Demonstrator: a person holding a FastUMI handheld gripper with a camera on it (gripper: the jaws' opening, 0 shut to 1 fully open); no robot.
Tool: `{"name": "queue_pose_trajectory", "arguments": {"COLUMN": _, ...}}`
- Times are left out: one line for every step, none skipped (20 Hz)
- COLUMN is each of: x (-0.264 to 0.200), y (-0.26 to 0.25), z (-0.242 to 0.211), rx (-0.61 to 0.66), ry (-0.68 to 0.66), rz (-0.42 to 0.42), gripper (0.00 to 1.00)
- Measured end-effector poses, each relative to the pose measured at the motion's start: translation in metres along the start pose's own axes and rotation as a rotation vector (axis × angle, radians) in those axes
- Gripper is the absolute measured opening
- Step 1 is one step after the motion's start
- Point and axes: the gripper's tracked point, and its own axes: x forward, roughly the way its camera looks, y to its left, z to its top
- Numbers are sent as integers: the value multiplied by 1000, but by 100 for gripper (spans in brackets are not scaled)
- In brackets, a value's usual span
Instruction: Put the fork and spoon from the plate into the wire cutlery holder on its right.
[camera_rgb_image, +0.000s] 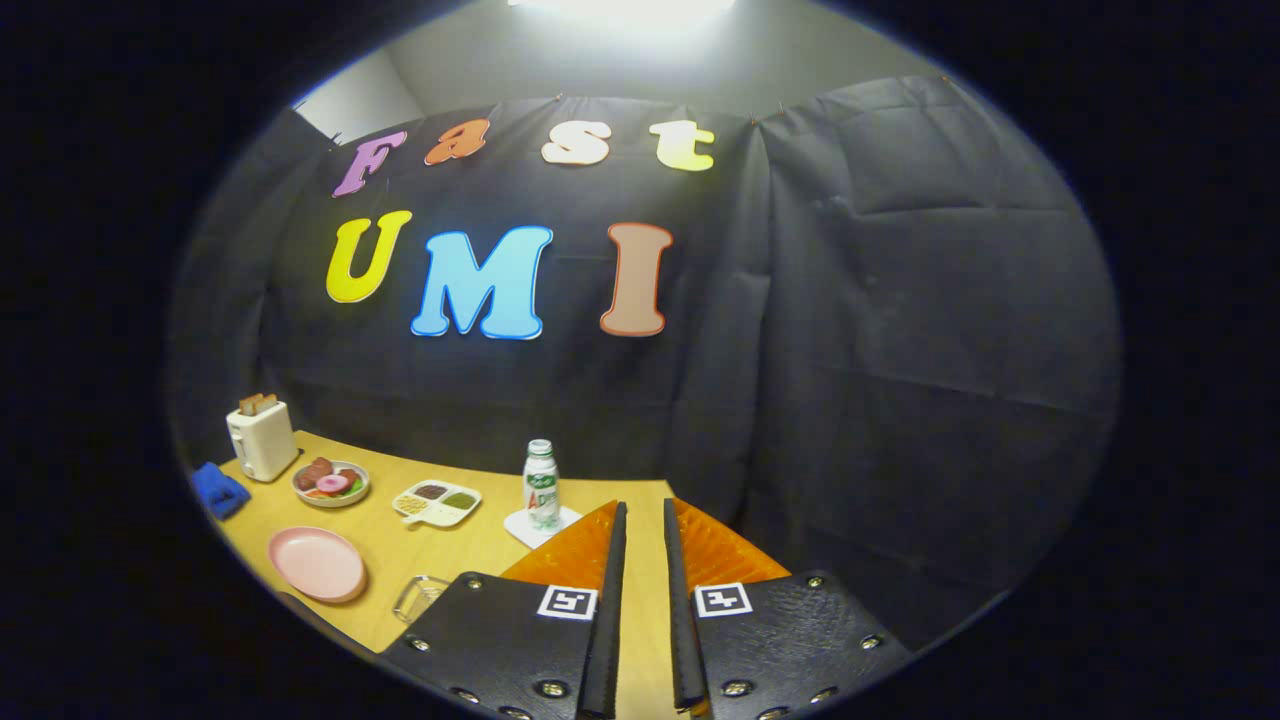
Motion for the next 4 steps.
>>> {"name": "queue_pose_trajectory", "arguments": {"x": 0, "y": -8, "z": -5, "rx": -23, "ry": -30, "rz": -29, "gripper": 21}}
{"name": "queue_pose_trajectory", "arguments": {"x": 3, "y": -10, "z": -12, "rx": -27, "ry": -59, "rz": -39, "gripper": 21}}
{"name": "queue_pose_trajectory", "arguments": {"x": 1, "y": -11, "z": -17, "rx": -19, "ry": -89, "rz": -33, "gripper": 21}}
{"name": "queue_pose_trajectory", "arguments": {"x": 1, "y": -10, "z": -23, "rx": -8, "ry": -125, "rz": -29, "gripper": 21}}
